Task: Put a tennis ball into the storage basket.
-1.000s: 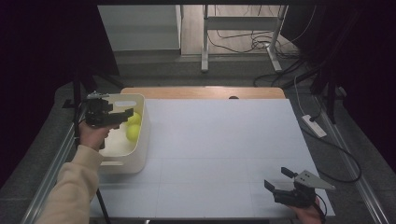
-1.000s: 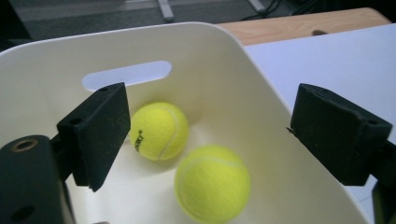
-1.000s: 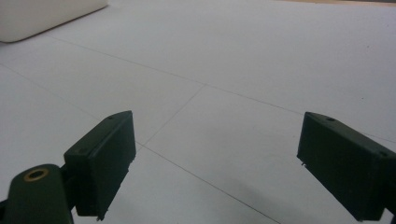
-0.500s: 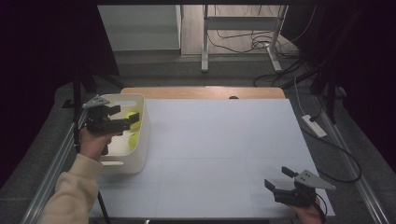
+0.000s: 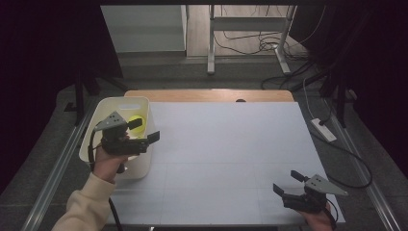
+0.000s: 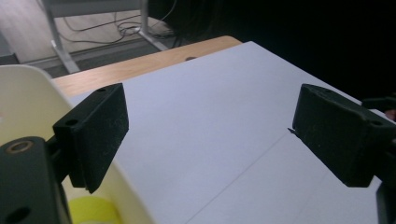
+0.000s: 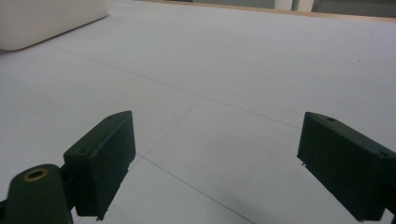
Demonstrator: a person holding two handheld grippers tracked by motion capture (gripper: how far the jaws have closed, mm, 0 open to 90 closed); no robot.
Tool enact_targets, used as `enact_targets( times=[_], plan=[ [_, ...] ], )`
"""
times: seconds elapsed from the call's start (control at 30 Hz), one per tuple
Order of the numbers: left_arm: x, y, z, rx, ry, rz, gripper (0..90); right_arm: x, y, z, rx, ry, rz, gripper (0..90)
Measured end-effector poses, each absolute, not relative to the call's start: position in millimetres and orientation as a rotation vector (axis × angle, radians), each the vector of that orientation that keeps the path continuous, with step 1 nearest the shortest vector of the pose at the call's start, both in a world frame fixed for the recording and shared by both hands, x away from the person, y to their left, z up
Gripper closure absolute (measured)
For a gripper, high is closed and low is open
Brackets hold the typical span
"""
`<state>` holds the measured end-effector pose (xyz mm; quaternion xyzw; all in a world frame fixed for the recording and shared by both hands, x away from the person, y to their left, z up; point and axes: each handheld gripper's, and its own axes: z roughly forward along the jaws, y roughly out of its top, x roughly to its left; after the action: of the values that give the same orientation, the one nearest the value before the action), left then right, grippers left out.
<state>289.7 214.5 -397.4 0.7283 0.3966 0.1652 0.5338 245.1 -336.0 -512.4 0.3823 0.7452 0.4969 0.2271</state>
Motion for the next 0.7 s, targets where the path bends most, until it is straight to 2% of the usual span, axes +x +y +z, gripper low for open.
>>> enact_targets(
  times=[0.27,0.7],
  plan=[
    [276,195,-403,1.76,0.843,0.363,11.8,245,-336,-510,1.051,2.047,1.377,11.5],
    [259,179,-431,1.78,0.783,0.316,12.4,245,-338,-512,1.059,2.049,1.38,11.5]
  ],
)
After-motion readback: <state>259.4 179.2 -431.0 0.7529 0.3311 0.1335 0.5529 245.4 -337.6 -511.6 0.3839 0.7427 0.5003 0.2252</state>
